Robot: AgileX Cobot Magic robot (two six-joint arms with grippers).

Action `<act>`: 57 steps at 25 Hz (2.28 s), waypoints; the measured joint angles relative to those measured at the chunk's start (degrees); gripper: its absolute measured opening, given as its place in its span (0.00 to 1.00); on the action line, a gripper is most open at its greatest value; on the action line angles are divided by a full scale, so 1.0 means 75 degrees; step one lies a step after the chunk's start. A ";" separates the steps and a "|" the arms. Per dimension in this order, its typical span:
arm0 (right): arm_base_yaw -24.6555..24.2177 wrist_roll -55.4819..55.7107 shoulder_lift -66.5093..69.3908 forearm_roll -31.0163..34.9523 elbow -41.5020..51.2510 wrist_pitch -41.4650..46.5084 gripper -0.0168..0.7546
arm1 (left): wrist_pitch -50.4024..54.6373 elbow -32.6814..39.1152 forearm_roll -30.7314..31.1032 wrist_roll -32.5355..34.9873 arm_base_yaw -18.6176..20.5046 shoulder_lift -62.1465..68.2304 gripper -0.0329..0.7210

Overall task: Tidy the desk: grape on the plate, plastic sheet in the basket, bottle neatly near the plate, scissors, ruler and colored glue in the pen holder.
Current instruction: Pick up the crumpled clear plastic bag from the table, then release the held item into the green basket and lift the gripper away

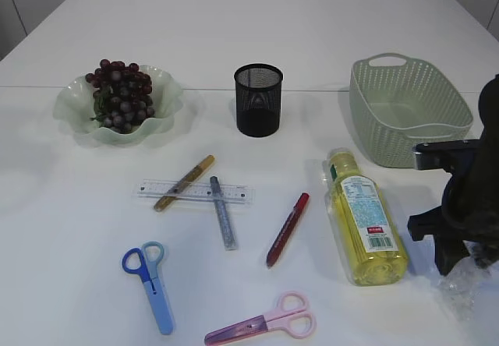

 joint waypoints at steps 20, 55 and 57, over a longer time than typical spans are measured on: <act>0.0000 0.0013 -0.1135 0.0260 -0.0195 0.1398 0.11 | 0.0000 0.0000 0.0126 0.0000 0.0000 0.0000 0.78; -0.0929 0.0027 0.2961 -0.0243 -0.9469 0.3091 0.11 | 0.0000 0.0000 0.0126 0.0000 0.0000 0.0000 0.70; -0.0940 0.0027 0.3103 -0.0256 -0.9469 0.3091 0.12 | 0.0000 0.0000 0.0126 0.0000 0.0000 0.0000 0.70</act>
